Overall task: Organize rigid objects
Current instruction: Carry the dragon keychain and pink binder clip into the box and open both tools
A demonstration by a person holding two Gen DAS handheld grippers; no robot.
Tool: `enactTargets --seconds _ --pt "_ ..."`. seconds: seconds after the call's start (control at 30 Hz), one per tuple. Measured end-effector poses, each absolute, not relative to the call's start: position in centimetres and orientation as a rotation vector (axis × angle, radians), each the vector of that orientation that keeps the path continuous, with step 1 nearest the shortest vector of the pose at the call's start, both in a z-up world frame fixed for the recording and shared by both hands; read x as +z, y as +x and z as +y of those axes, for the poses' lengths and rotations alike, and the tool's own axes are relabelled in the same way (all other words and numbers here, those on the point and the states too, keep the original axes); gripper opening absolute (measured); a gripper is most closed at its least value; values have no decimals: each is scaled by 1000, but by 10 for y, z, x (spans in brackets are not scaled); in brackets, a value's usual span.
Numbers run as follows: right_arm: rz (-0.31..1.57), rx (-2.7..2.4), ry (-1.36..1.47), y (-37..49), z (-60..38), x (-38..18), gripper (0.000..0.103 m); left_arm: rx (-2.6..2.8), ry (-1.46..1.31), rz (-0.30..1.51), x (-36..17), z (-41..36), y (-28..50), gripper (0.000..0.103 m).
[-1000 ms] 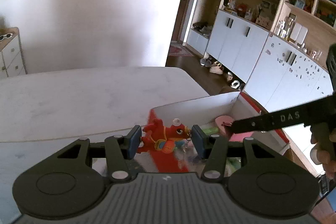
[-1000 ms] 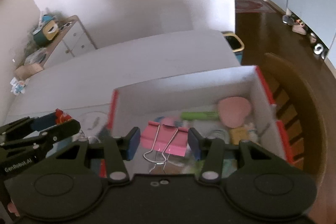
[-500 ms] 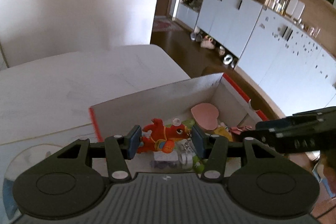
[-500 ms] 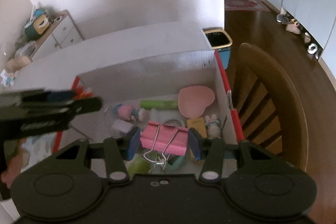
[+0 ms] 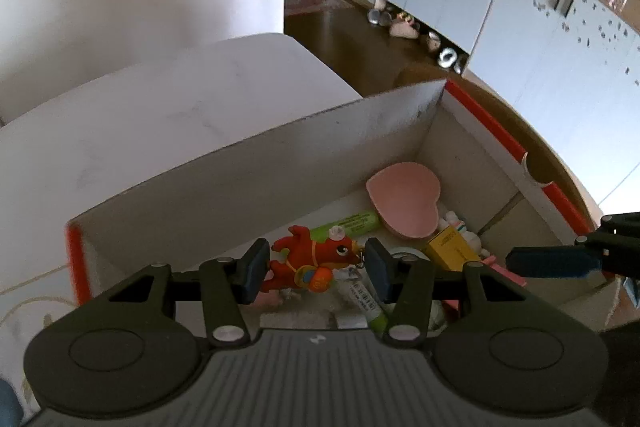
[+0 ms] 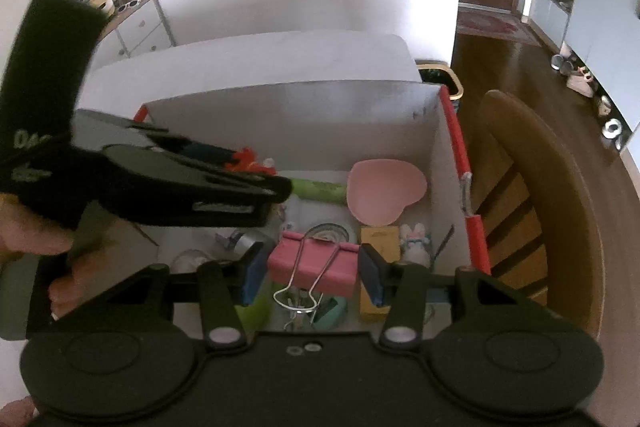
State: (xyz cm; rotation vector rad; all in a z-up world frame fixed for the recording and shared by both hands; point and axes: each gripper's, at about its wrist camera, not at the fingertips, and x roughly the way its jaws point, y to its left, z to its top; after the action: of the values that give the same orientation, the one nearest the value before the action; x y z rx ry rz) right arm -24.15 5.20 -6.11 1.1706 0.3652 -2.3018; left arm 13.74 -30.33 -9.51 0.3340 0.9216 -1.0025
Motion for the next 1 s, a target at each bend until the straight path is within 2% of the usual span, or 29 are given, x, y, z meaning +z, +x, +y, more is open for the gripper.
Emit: enactTargets --seconds 0.3,0.87,1.0 --pt "445 -2268 1140 -247 43 -71 49 -999 419 950 -108 -330 139 52" --pt "457 -2261 1179 -250 45 -80 49 -1000 565 1015 -127 -352 128 50" --pt "447 -2261 1173 -246 49 -76 56 -998 571 1011 -123 -350 126 51"
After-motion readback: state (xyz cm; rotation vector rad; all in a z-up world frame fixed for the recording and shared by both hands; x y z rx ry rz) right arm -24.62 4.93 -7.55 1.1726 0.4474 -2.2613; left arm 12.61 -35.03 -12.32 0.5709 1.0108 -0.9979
